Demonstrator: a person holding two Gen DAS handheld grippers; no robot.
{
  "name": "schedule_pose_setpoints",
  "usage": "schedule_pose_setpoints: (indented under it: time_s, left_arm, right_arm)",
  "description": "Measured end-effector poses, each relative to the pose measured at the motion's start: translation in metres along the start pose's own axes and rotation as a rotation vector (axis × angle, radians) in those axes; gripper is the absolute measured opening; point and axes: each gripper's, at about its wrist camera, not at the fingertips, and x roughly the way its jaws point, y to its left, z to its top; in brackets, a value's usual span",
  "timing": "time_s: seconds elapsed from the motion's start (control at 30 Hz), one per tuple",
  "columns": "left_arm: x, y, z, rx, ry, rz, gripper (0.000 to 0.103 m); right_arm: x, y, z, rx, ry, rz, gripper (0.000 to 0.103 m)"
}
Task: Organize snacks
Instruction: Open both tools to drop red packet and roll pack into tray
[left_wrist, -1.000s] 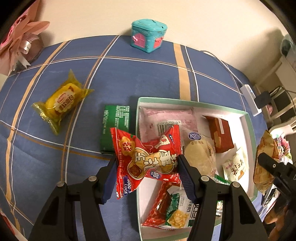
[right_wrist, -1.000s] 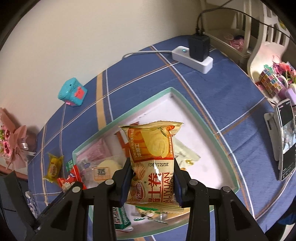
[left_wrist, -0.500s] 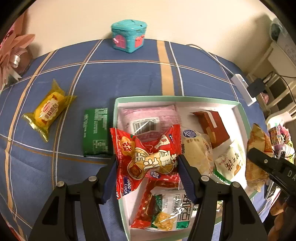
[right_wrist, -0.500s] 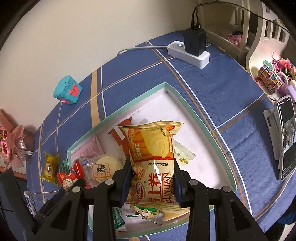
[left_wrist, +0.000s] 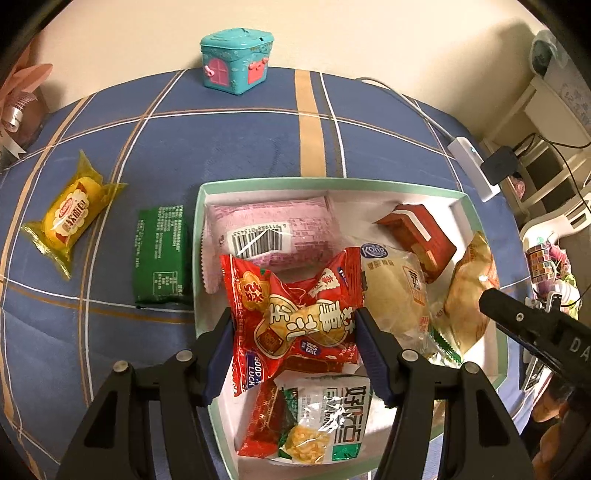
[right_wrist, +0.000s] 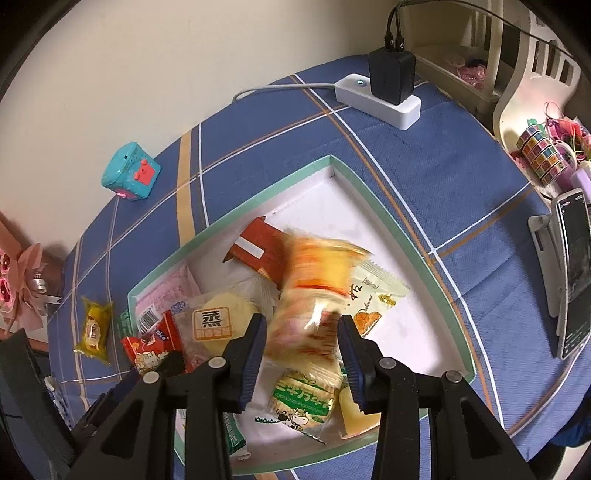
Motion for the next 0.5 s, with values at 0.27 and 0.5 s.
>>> schedule_pose_setpoints:
  time_s: [0.27,0.5]
  left_arm:
    - [0.002,0.007,0.002,-0.023,0.021,-0.013,0.07]
    - [-0.001,0.011,0.005,-0.035,0.013,-0.003,0.081]
  right_arm:
    - [-0.005,0.0,0.002,-0.003,-0.014,-0.054,0.081]
    - [0.001,-0.002,0.001,-0.009,0.002,-0.093,0.091]
